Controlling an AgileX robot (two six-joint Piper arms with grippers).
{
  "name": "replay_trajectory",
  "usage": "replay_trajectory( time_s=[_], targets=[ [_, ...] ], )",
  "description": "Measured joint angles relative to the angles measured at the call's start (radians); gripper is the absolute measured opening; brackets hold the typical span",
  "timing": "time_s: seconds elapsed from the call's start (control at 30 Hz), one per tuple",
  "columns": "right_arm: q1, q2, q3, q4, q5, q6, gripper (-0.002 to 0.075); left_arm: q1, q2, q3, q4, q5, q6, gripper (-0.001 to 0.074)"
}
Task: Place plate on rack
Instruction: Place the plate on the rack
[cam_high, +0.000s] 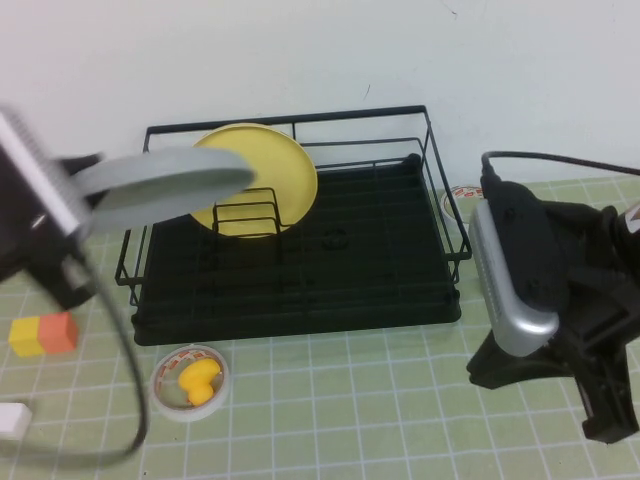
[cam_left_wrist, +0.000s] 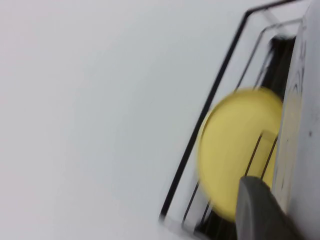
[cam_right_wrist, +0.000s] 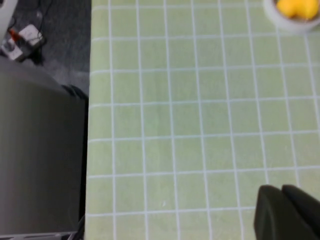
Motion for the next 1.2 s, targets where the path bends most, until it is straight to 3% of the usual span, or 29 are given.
replay_trajectory(
  time_s=[0.13, 0.5, 1.0, 1.2],
  targets=[
    [-0.002, 0.0, 0.007, -0.012, 0.014, 0.008, -0.0001, -0.009, 0.191, -0.149, 0.0, 0.081, 0.031, 0.0107],
    [-0.002, 0.0, 0.007, -0.024, 0.04, 0.081, -0.0002, -0.096, 0.555, -0.446, 0.0, 0.053, 0.144, 0.0107],
    [-0.002, 0.0, 0.007, -0.019, 0.046, 0.168, -0.0002, -0.1, 0.724, -0.517, -0.002, -0.034, 0.183, 0.0106],
    [-0.002, 0.0, 0.007, -0.018, 0.046, 0.17, -0.0002, -0.106, 0.77, -0.541, 0.0, -0.026, 0.119, 0.0106]
  ],
)
